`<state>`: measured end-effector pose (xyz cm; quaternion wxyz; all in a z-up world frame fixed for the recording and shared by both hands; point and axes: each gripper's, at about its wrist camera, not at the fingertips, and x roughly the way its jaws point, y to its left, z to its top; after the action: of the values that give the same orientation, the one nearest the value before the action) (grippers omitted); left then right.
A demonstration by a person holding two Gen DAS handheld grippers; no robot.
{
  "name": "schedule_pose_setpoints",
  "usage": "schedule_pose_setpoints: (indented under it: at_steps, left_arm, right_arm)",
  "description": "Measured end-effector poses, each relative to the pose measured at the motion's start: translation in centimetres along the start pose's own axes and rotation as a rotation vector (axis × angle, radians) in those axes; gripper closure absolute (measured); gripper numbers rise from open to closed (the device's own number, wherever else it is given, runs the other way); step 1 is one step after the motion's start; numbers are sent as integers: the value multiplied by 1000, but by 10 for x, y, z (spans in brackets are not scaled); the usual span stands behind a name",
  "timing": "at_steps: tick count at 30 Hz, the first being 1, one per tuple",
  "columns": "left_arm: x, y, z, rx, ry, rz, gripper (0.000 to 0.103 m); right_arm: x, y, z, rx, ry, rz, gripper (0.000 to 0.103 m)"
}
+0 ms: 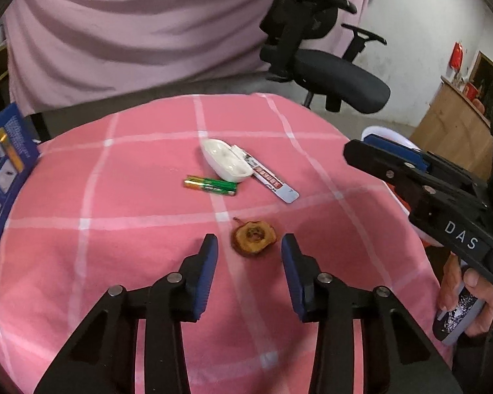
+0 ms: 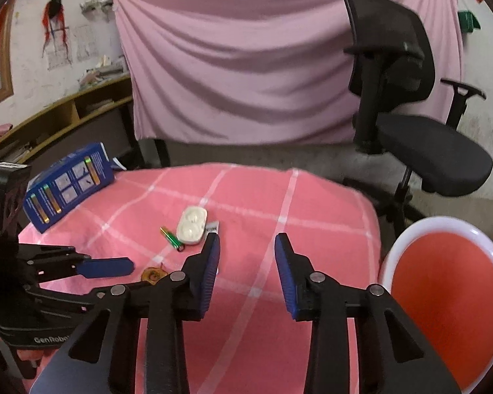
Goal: Collect trash
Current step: 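Grasp the brown dried slice with left tool while right grasps the red-white tube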
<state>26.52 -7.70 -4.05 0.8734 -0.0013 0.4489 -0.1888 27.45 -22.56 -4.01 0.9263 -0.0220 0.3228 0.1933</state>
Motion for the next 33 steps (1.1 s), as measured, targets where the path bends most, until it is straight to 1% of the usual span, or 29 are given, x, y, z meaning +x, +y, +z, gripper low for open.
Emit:
schedule_pose_setpoints:
  at_steps: [1,2,5,7,10,12,15,17,19,20,23,28,31,33]
  left_arm:
    - [2,-2,2,11,5,5,72]
    - [5,-4,4,25,13,14,78]
    - [10,-7,4,51,22,26,78]
    - [10,-5,2,49,17,22,78]
    - [9,7,1,-1,0,35,78]
    - [7,19,2,-63,-19,48,78]
    - [1,35,1,-144,-42,69,78]
    - [-1,42,3,-181,-47,69,78]
    - [-4,47,6,-200,-51,71,78]
    - [-4,48,6,-204,-53,74,78]
    - [-11,47,5,-199,-60,86,78]
    - [-21,43,5,-198,-109,110,78]
    - [-29,39,9,-212,-156,114,78]
    - [-39,35,10,-216,-205,116,78]
  right_arm:
    - [3,-1,0,3,14,3,71]
    - [6,-1,1,5,26,6,71]
    - [13,0,1,1,60,15,72]
    - [18,2,2,-6,79,23,73]
    - [27,7,2,-17,111,44,73]
    - [34,10,3,-23,135,63,73]
    - [49,17,3,-44,189,98,74]
    - [63,22,3,-57,245,124,77]
    - [71,23,3,-63,276,128,78]
    - [72,24,3,-64,279,126,80]
    - [68,21,2,-59,272,104,90]
    - [59,21,2,-65,235,92,90]
    - [40,25,0,-89,168,69,90]
    - [21,27,-1,-105,89,57,90]
